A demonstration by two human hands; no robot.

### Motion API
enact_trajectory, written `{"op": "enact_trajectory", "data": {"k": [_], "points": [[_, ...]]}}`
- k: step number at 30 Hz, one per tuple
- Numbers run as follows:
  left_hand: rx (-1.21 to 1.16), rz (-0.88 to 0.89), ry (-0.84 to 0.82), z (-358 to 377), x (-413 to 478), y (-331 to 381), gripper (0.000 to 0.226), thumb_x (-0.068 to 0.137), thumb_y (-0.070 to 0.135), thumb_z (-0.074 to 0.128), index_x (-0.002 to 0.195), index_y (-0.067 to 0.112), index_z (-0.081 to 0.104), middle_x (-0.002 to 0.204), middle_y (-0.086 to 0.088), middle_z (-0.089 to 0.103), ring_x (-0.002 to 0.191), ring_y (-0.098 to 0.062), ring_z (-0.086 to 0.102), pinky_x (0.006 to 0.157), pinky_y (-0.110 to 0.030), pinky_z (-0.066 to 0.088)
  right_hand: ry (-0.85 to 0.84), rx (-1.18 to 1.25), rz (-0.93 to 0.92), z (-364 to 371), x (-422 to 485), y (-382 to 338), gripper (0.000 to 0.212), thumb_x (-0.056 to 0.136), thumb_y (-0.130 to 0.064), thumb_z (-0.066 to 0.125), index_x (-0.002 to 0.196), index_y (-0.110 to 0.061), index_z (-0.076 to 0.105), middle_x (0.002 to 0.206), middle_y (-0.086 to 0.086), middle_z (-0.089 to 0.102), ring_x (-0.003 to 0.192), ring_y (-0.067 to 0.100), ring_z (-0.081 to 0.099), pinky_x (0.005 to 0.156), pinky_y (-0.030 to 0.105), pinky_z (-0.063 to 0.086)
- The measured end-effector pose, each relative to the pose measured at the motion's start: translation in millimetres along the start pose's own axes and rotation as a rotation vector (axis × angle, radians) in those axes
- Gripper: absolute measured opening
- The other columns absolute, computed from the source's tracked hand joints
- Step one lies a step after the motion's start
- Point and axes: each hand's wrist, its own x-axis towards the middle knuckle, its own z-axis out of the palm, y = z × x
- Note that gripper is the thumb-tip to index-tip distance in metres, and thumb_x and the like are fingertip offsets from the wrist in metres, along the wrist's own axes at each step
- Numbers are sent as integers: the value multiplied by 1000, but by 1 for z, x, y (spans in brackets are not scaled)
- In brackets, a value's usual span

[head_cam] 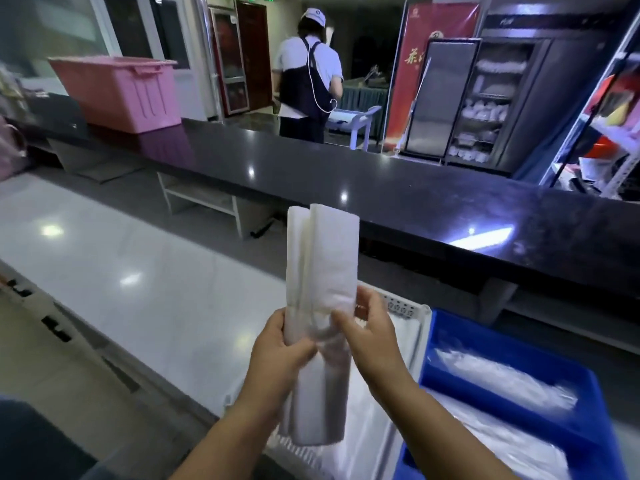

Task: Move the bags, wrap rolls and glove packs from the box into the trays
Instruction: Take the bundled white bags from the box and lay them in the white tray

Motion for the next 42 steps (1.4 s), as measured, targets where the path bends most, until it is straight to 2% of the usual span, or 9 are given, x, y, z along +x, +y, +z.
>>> {"op": "enact_trajectory", "data": {"k": [9,16,20,24,26,32,35,38,42], "points": [[20,-149,-84,14,28,-18,28,97,25,43,93,27,71,92,6,76,85,-12,71,68,-22,56,45,64,385,-25,23,48,27,74,-23,70,95,-23,53,95,2,66,85,17,66,70,29,56],[664,-38,44,-1,62,-34,30,97,22,36,71,13,49,74,-5,57,69,-22,52,61,-33,38,210,-34,403,-39,23,65,29,77,-27,72,89,-30,46,96,0,62,85,16,64,65,30,53],[896,36,-29,-5,67,-45,15,95,15,34,103,18,46,88,6,57,69,-16,52,56,-29,38,333,-84,358,-58,22,63,30,78,-28,70,88,-35,42,96,-3,60,85,16,63,61,28,50],[1252,424,-101,0,66,-60,48,88,14,53,134,15,38,136,-5,47,119,-25,47,95,-33,42,386,-60,373,-67,20,63,35,79,-25,70,100,-31,42,98,-4,60,86,18,64,62,30,52],[1294,447,-289,2,67,-67,60,92,31,48,145,17,23,155,-3,24,143,-21,19,116,-31,11,403,-50,371,-67,18,62,37,80,-24,70,105,-29,42,98,-3,61,85,17,64,60,28,51],[1415,260,-563,-2,69,-84,68,96,36,38,148,15,-1,159,-6,-6,146,-21,-6,116,-34,-5,422,-45,390,-61,12,60,40,79,-21,70,107,-29,42,97,-4,64,84,15,65,59,26,50],[1170,277,-475,4,64,-74,51,97,32,37,144,19,25,155,-4,24,143,-18,19,115,-31,15,390,-24,384,-55,10,59,39,80,-19,69,109,-26,44,101,1,66,87,18,67,66,31,54],[565,91,-460,16,49,-47,21,91,37,47,107,48,53,114,20,61,106,3,56,83,-14,44,335,25,347,-38,10,56,32,81,-16,68,101,-27,47,100,3,68,86,18,69,75,37,58],[159,-137,-324,13,45,-26,27,79,17,68,97,32,54,100,6,69,86,-9,68,76,-27,56,213,80,310,-13,17,50,26,84,-20,65,104,-27,50,96,2,70,85,16,71,73,36,60]]}}
